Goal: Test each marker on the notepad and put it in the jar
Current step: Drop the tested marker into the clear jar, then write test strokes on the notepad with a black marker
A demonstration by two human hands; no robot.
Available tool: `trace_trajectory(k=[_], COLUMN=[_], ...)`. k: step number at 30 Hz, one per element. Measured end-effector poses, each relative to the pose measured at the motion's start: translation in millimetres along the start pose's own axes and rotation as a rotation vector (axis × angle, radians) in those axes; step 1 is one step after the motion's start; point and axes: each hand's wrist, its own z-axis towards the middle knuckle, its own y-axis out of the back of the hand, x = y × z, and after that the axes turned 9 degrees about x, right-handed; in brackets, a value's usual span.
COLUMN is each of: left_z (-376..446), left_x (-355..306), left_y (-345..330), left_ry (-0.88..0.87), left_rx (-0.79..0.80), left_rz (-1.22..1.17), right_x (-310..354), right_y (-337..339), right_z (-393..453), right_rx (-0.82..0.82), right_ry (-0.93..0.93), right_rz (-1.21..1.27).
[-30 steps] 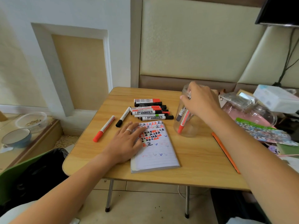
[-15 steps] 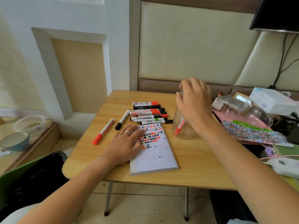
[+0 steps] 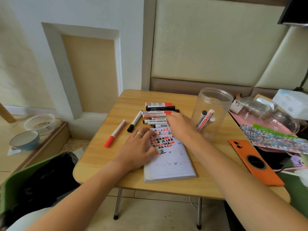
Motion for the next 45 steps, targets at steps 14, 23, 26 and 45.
trace_trajectory(k=[14, 23, 26, 45], left_z=[0, 0, 0, -6], left_x=[1, -1, -1, -3], left_y=[-2, -1, -1, 4], left_ry=[-0.018, -0.009, -0.012, -0.134], left_rx=[-0.002, 0.006, 0.005, -0.212], left_rz=[0.036, 0.036, 0.029, -0.068], right_x=[-7, -9, -11, 6], right_y=[5, 9, 9, 10], right_z=[26, 36, 37, -56], right_rx=[0.175, 0.270, 0.258, -0.181], right_ry=[0.050, 0.057, 0.073, 0.038], right_rz=[0.071, 0.080, 0.104, 1.554])
